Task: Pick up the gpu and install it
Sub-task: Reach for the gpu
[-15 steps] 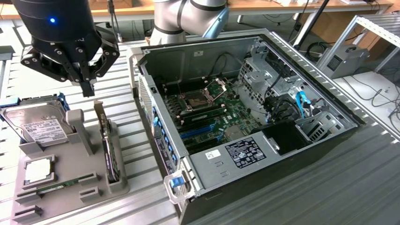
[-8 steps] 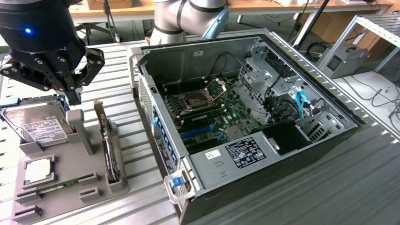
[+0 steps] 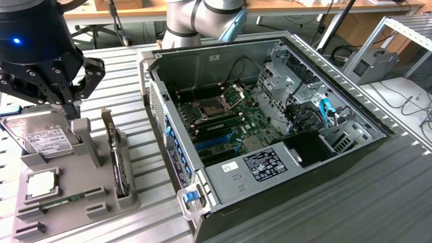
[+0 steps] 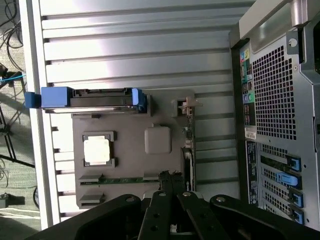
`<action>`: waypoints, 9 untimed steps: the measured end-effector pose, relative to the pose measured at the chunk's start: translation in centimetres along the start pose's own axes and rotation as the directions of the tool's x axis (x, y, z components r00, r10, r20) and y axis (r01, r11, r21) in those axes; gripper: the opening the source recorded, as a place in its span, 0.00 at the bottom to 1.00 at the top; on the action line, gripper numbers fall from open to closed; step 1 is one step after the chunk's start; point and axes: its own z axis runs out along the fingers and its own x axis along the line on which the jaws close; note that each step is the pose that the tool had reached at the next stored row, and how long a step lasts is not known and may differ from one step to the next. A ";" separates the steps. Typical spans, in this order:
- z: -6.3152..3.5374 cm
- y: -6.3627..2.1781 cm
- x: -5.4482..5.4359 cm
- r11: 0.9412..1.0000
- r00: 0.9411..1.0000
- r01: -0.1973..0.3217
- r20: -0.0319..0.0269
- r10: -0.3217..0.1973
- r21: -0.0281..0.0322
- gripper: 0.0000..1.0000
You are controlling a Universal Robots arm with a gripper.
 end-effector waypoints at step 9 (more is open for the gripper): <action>0.08 -0.36 0.3 1.000 1.000 0.000 0.000 0.000 0.000 0.11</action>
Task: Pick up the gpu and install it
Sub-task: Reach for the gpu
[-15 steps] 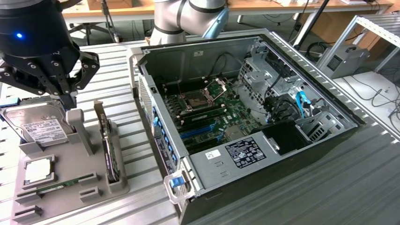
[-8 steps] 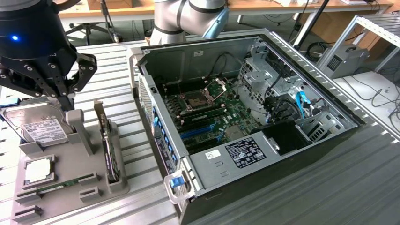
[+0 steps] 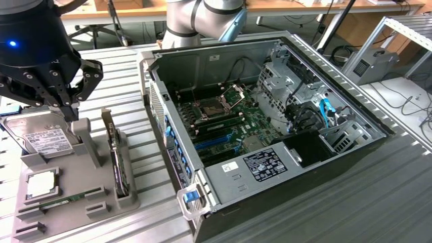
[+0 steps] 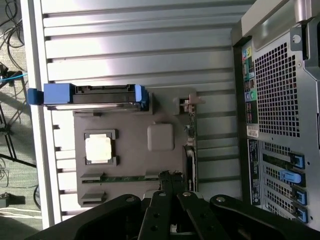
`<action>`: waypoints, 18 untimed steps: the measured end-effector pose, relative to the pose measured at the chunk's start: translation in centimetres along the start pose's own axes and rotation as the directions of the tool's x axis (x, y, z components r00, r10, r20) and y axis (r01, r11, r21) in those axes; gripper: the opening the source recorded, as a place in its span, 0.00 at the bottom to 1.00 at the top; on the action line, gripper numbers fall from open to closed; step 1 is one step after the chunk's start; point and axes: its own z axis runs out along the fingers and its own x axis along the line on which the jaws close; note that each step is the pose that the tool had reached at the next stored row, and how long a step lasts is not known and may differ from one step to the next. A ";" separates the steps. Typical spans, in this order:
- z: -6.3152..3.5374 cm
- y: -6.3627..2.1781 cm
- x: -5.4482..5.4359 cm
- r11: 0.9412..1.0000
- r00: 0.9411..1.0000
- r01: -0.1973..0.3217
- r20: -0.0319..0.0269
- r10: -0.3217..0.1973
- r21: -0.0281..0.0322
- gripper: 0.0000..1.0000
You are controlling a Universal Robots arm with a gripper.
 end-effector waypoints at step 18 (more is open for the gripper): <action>0.15 -0.71 0.7 1.000 1.000 0.000 0.000 0.000 0.000 0.11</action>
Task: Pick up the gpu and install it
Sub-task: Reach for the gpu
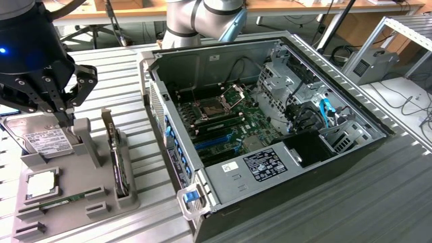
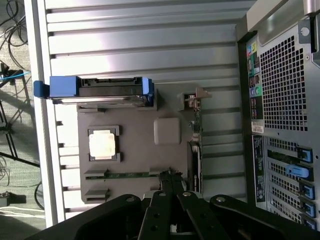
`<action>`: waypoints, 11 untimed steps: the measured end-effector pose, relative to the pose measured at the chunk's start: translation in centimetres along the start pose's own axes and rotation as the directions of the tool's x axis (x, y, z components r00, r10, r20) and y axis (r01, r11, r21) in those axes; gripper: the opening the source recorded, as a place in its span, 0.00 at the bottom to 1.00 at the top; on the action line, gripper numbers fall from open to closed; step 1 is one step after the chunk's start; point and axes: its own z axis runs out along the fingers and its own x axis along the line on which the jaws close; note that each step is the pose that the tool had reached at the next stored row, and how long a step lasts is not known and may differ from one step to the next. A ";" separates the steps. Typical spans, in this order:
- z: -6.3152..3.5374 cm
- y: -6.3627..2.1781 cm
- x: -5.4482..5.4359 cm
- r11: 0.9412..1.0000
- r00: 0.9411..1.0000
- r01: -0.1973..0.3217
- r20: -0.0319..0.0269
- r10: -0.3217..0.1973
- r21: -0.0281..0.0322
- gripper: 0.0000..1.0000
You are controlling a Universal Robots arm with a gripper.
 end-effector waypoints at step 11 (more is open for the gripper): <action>0.09 -0.41 0.5 1.000 1.000 0.000 0.000 0.000 0.000 0.11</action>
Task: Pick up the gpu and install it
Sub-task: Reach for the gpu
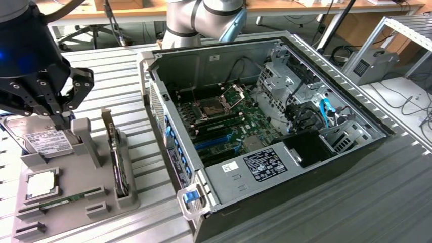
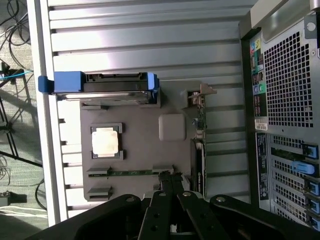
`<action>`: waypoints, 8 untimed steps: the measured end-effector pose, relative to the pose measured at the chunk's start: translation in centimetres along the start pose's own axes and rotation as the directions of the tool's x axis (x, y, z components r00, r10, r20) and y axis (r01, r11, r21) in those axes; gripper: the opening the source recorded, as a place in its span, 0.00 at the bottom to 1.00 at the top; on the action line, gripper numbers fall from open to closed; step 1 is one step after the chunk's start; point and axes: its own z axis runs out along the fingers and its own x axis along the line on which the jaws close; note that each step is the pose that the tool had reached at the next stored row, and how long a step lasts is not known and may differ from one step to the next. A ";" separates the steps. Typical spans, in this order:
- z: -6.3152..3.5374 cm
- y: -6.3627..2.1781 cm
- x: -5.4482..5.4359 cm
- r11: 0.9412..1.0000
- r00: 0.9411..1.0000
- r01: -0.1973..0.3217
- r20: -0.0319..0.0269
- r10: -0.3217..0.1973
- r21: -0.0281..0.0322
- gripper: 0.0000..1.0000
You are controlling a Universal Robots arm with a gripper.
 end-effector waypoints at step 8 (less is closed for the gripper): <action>0.06 -0.24 0.3 1.000 1.000 0.000 0.000 0.000 0.000 0.11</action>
